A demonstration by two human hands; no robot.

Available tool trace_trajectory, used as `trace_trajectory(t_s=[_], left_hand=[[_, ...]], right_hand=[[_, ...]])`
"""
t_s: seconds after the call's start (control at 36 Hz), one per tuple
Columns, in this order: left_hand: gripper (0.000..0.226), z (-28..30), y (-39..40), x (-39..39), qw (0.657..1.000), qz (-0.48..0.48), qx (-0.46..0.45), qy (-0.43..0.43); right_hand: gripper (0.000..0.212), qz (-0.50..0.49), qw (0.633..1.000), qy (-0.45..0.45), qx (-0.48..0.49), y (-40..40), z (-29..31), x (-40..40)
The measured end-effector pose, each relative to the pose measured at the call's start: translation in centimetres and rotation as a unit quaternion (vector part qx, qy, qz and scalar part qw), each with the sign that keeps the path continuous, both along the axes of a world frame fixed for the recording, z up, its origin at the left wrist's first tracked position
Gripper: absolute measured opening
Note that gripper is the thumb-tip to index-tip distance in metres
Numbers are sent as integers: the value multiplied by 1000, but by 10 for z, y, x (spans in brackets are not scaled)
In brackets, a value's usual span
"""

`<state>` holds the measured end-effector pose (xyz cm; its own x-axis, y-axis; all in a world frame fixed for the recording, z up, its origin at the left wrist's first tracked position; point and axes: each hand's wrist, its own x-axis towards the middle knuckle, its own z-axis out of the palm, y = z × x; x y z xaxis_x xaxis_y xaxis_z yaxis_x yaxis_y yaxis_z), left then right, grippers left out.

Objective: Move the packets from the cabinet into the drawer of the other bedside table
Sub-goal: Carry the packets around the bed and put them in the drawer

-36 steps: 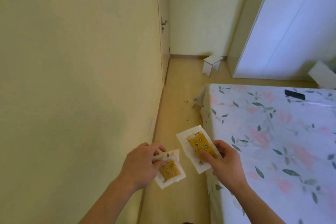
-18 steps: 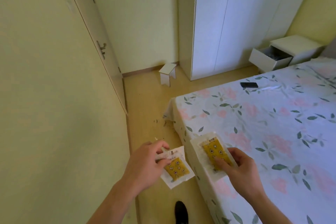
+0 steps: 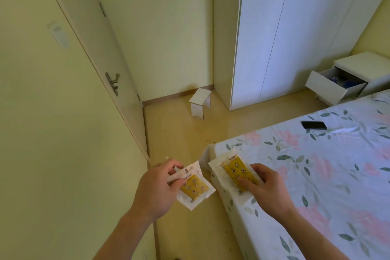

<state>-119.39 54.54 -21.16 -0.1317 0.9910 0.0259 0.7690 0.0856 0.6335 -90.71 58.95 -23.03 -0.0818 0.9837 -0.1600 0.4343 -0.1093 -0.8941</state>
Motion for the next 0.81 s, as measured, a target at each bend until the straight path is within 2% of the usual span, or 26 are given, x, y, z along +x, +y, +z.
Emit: trace_trajectory(t_s=[0.19, 0.31, 0.58, 0.81], left_hand=[[21, 0, 121, -54, 1000, -24, 10, 0], [19, 4, 187, -66, 997, -75, 7, 0], [20, 2, 339, -67, 985, -173, -15, -10], [16, -15, 478, -85, 986, -164, -33, -24]], right_hand=[[10, -44, 999, -1, -13, 80, -4, -51], [7, -83, 996, -7, -13, 116, -1, -72], [7, -218, 976, -7, -25, 215, -10, -72], [6, -242, 969, 32, -43, 349, -32, -90]])
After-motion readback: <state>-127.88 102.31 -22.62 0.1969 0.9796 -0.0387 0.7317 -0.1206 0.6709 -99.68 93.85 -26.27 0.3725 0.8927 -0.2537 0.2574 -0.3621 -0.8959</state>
